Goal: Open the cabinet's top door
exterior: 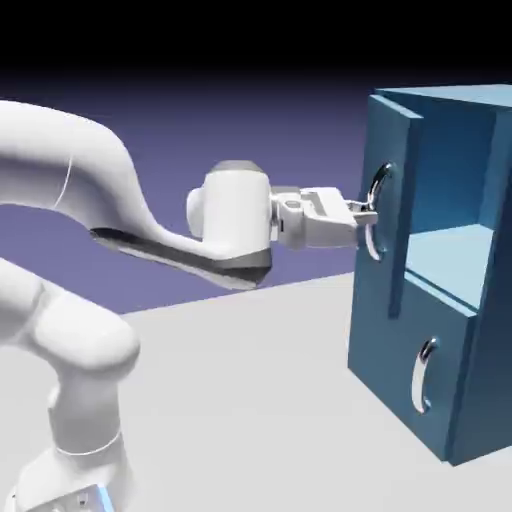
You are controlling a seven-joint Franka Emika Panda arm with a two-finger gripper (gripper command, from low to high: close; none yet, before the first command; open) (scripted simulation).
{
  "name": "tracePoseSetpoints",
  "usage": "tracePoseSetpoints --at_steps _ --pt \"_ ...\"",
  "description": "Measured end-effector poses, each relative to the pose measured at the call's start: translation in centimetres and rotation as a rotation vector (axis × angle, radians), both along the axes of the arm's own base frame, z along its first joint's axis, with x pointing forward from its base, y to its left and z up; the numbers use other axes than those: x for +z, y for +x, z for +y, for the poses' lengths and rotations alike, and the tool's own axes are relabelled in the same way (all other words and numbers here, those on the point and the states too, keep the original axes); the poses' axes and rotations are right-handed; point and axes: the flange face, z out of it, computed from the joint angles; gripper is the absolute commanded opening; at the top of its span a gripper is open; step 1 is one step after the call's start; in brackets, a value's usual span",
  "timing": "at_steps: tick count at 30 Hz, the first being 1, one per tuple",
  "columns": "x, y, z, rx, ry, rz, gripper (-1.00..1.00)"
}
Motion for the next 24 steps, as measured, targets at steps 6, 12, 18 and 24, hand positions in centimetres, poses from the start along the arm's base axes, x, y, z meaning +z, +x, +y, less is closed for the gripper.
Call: tracePoseSetpoints --at_steps 6,12,18,24 --pt "0.0 -1.7 2.6 -0.098 0.001 -0.001 -1.0" --pt "0.0 -3.0 4.9 -0.185 0.001 -0.001 -1.0" --pt "0.0 -3.4 5.8 -0.216 -0.002 0.001 -1.0" --pt "0.1 -4.0 7.0 -0.259 0.007 -0.001 -1.0"
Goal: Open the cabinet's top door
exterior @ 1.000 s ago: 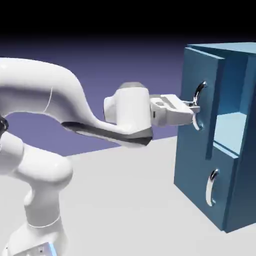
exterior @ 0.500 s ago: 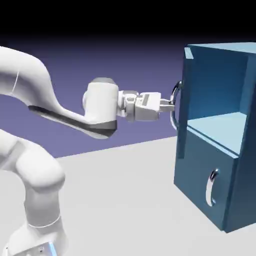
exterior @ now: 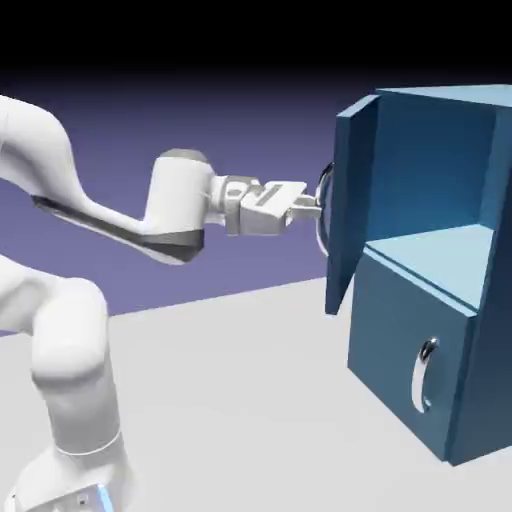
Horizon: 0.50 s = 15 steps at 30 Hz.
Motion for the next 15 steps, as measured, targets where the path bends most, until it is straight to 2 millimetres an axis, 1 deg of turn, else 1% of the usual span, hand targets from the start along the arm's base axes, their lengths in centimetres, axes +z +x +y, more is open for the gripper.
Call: tracePoseSetpoints --at_steps 5,10,15 --pt "0.0 -0.2 0.5 -0.017 -0.008 0.002 -1.0" --pt "-0.1 -0.9 2.9 -0.096 -0.007 0.001 -1.0" --pt "-0.1 -1.7 6.1 -0.201 -0.006 0.001 -1.0"
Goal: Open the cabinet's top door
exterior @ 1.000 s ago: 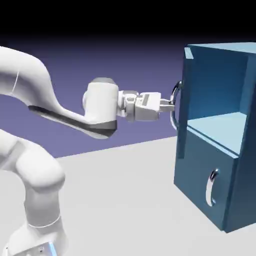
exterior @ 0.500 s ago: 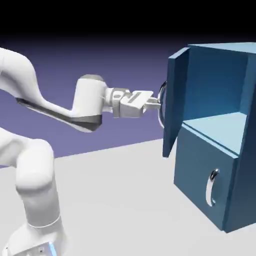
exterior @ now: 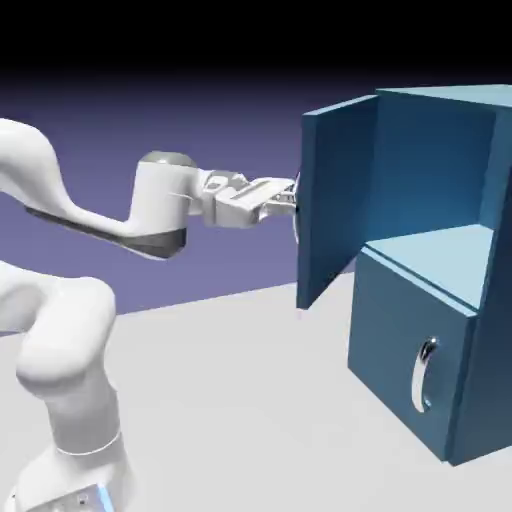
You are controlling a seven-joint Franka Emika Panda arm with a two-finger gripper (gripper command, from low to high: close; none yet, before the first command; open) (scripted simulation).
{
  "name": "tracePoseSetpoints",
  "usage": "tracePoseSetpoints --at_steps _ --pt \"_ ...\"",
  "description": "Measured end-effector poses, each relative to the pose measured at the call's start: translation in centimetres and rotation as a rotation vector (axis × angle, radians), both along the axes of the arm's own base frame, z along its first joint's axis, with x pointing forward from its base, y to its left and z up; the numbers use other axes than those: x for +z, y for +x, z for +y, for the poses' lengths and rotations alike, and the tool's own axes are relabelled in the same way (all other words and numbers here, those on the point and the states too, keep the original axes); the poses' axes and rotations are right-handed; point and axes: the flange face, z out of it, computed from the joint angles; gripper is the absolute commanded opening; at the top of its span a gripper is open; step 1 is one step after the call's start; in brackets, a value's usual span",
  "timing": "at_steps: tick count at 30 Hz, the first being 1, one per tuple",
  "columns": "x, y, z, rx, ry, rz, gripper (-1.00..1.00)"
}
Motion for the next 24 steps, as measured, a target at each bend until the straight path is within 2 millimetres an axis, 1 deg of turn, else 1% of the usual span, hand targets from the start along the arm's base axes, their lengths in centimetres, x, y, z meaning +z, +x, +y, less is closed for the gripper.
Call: tracePoseSetpoints --at_steps 6,11,17,22,23,24 --pt "0.0 -0.5 4.6 -0.148 0.001 0.0 -1.0" --pt "0.0 -0.4 8.8 -0.283 0.001 0.0 -1.0" --pt "0.0 0.6 14.0 -0.454 0.001 0.0 -1.0" --pt "0.0 2.0 17.8 -0.582 0.001 -0.001 -1.0" --pt "0.0 2.3 18.5 -0.607 0.001 0.0 1.0" --pt "0.0 2.3 18.5 -0.608 0.001 0.0 1.0"
